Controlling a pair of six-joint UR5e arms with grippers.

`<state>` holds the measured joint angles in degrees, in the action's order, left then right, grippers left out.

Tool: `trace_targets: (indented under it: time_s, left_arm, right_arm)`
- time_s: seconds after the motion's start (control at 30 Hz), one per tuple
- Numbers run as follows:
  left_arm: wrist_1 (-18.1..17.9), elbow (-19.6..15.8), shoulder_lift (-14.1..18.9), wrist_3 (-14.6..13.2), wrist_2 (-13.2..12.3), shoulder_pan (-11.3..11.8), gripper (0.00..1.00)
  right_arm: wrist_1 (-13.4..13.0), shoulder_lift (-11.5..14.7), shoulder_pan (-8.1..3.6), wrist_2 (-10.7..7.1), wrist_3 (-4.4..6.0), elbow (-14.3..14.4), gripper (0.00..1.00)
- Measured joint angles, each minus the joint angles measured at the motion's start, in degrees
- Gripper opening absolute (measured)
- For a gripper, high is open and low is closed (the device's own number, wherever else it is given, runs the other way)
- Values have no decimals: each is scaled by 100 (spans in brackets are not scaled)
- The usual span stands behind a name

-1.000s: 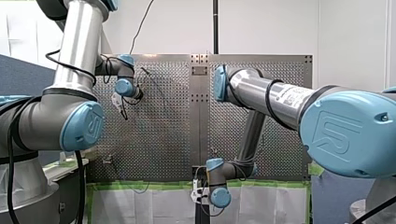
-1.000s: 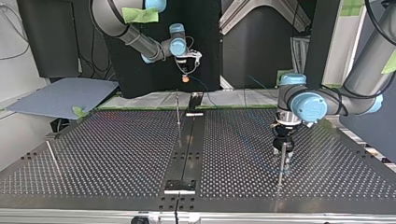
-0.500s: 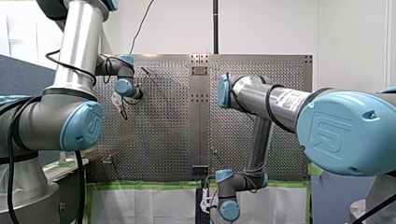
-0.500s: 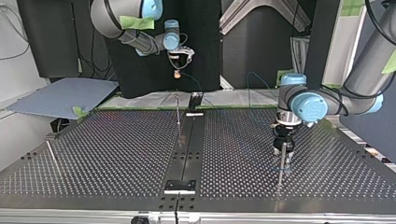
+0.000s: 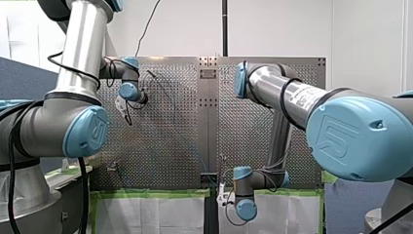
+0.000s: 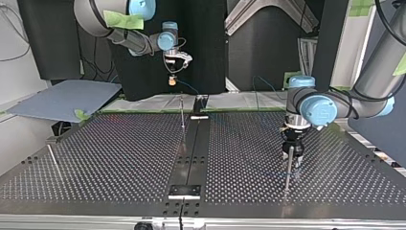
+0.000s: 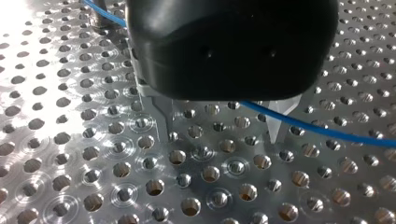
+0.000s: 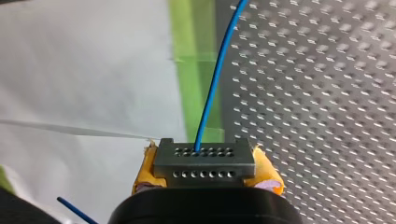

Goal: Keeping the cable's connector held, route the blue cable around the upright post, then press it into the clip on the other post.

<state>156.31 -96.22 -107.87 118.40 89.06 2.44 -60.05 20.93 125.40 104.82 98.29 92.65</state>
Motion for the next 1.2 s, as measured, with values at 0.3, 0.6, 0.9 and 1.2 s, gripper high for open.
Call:
trace_targets:
  time_s: [0.3, 0.6, 0.9, 1.2]
  left_arm:
    - [-3, -1, 0, 57, 26, 27, 100]
    - [9, 0, 0, 68, 67, 55, 100]
    - [72, 1, 0, 62, 156, 45, 100]
    - [328, 0, 0, 53, 521, -21, 100]
  right_arm:
    - [-484, 484, -48, 45, -52, 485, 0]
    - [-765, 983, -101, 45, -92, 983, 0]
    - [-727, 1471, -137, 49, -141, 1471, 0]
    - [-735, 1661, -285, -24, -211, 1954, 0]
